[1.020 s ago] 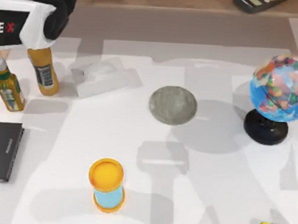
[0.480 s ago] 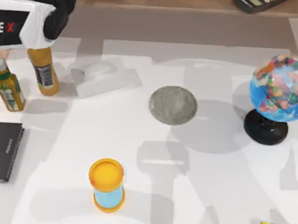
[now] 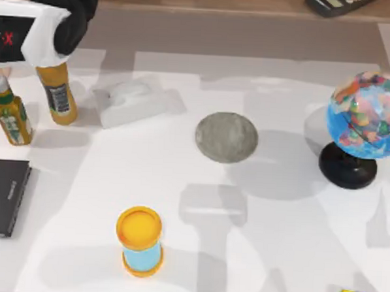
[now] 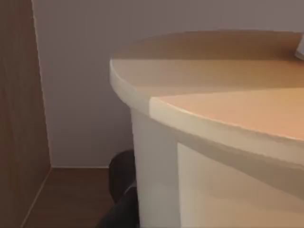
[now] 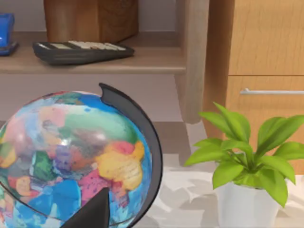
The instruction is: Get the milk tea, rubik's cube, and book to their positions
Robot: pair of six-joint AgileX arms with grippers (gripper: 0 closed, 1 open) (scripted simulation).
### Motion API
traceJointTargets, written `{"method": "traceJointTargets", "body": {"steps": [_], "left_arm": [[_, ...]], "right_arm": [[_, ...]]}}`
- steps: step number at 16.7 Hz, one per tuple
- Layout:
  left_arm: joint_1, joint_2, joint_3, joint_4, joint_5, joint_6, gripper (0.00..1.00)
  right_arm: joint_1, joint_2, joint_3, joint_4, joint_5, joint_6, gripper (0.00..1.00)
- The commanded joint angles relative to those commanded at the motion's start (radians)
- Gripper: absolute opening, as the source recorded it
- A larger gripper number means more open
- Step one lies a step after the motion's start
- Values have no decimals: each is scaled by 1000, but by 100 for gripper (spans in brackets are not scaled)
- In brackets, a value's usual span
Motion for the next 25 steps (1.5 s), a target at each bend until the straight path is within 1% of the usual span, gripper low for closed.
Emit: {"method": "traceJointTargets", "body": {"steps": [5,7,13,15,17,19,22,25], "left_arm": [[-25,-166,-234,33,-24,1,0],[-36,-222,-295,50,-35,1,0],[-39,-237,-308,63,-45,3,0],[-70,-233,-296,85,-68,6,0],[-134,-216,-283,116,-115,8,0],[-223,-182,-272,147,-182,4,0],[-366,-97,-260,178,-310,-15,0],[-482,6,-249,189,-444,-49,0]], "right_arm": [[0,0,0,0,0,0,100],[0,0,0,0,0,0,100],[0,0,0,0,0,0,100],[0,0,0,0,0,0,100],[0,0,0,0,0,0,100],[0,0,0,0,0,0,100],[0,0,0,0,0,0,100],[0,0,0,0,0,0,100]]}}
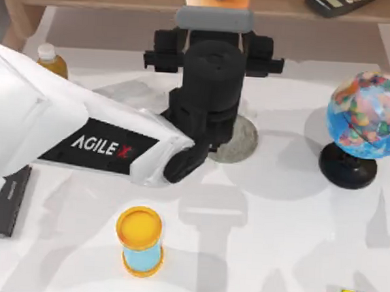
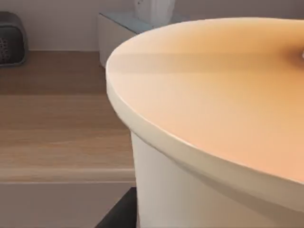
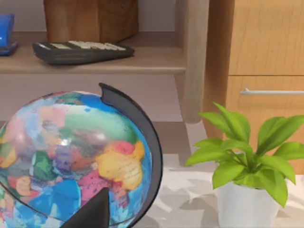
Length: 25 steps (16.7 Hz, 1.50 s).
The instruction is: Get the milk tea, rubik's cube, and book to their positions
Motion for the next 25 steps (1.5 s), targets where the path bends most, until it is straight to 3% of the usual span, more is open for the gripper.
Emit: {"method": "traceJointTargets", "body": {"steps": [5,22,25], "left_arm": [[-103,89,14,-1,-124,-51,0],[-104,173,-2,97,-123,-52,0],[-104,173,-2,97,-123,-52,23]], "right_arm": [[0,0,0,0,0,0,100],[0,0,0,0,0,0,100],[0,0,0,0,0,0,100]]}}
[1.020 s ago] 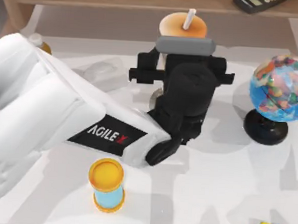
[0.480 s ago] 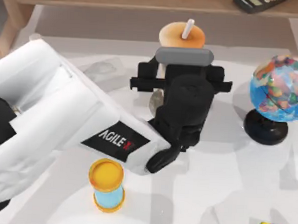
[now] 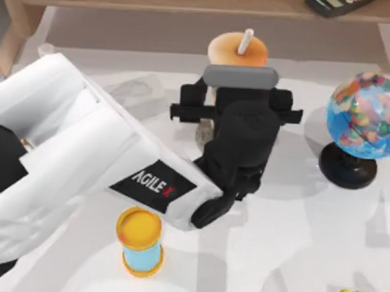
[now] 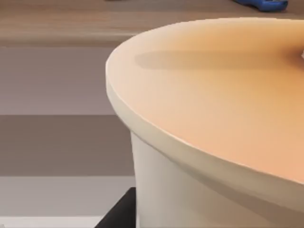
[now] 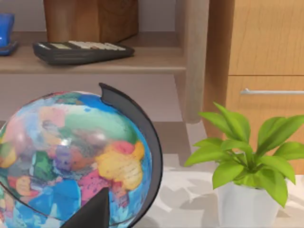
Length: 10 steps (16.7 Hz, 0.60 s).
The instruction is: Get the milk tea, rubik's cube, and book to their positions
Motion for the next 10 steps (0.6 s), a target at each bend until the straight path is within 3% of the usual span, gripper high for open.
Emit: {"method": "traceJointTargets", "body": {"steps": [10], "left_arm": [[0,0,0,0,0,0,98]], "right_arm": [[0,0,0,0,0,0,100]]}}
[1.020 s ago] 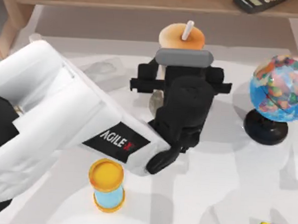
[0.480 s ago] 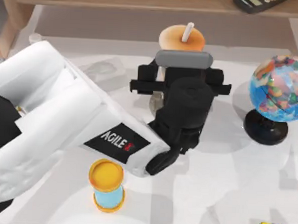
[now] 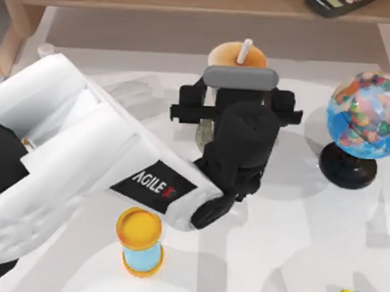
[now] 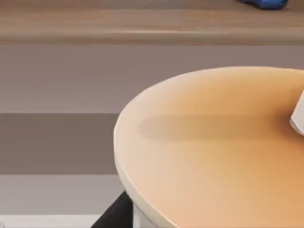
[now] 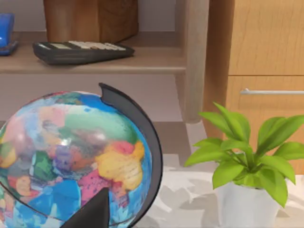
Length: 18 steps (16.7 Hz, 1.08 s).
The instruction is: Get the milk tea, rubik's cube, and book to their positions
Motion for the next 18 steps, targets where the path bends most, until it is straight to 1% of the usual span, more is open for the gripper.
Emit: {"method": "traceJointTargets", "body": {"steps": [1,10,15,18], "left_arm": [[0,0,0,0,0,0,100],[-1,-3,-3,2,-2,0,100],[-51,-47,-88,34,-53,-10,100],[-54,-50,-93,36,-56,-11,100]], "right_arm": [[0,0,0,0,0,0,100],[0,0,0,0,0,0,100],[0,0,0,0,0,0,100],[0,0,0,0,0,0,100]]}}
